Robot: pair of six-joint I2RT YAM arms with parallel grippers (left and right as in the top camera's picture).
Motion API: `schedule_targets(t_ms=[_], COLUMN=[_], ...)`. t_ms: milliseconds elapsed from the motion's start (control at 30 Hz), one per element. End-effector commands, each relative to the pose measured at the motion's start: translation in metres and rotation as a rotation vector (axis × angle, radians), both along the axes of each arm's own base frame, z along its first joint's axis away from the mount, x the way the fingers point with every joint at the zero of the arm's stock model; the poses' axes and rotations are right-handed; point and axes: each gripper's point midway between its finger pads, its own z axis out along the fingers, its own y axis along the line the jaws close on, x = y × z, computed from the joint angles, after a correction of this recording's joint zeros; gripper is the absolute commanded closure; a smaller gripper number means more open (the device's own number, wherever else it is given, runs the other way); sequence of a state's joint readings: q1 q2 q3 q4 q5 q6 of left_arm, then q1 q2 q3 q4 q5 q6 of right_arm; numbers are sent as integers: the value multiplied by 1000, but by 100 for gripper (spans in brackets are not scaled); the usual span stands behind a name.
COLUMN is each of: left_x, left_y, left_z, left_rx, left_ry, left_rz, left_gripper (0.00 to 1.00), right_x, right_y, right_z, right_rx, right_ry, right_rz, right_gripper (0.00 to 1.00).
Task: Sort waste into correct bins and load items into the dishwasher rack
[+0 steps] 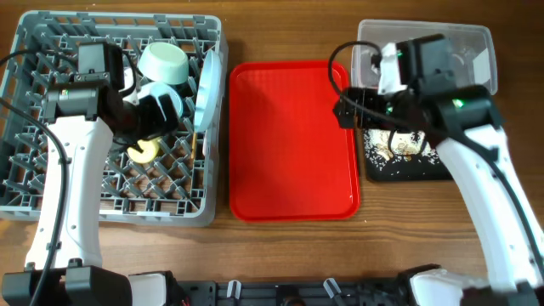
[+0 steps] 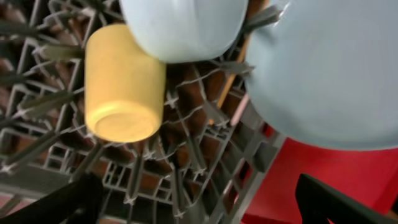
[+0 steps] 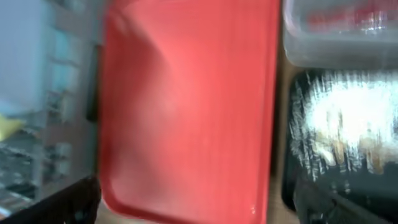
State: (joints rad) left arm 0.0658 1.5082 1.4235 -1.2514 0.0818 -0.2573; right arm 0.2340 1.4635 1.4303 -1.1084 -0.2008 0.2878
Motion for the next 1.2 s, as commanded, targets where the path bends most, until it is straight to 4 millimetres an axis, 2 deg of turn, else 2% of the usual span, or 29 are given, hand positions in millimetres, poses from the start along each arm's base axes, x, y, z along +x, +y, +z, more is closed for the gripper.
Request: schedule_targets(t_ms=[0, 67, 200, 333, 500, 633, 733, 933, 1167], left_x=[-11, -18, -37, -57, -82, -97, -101, -109, -111], left_y=[10, 8, 6, -4, -21, -23, -23, -23, -23], left_z=[-5, -5, -4, 3, 30, 56, 62, 51, 49], left_rx=[48, 39, 46, 17, -5, -11, -8, -12, -13], left_ry=[56, 65, 7, -222, -517, -644, -676, -621, -609], left_rz=[31, 21, 4, -20, -81, -72, -72, -71, -71], left_gripper=[0, 0, 0, 0, 0, 0, 0, 0, 0], right_x=[-7, -11, -23, -48, -85, -105, -109, -106, -105], right_y=[-20, -24, -33, -44, -75, -81, -82, -81, -81], right_z=[-23, -22, -7, 11, 39, 56, 56, 49, 47], right_rx=[-97, -111, -114, -80, -73, -49, -49, -62, -66], right_ry=[93, 83, -10, -236, -495, -576, -575, -543, -532], right_rz=[-90, -98, -121, -159, -279, -290, -290, -286, -285], right_gripper=[0, 0, 0, 0, 0, 0, 0, 0, 0])
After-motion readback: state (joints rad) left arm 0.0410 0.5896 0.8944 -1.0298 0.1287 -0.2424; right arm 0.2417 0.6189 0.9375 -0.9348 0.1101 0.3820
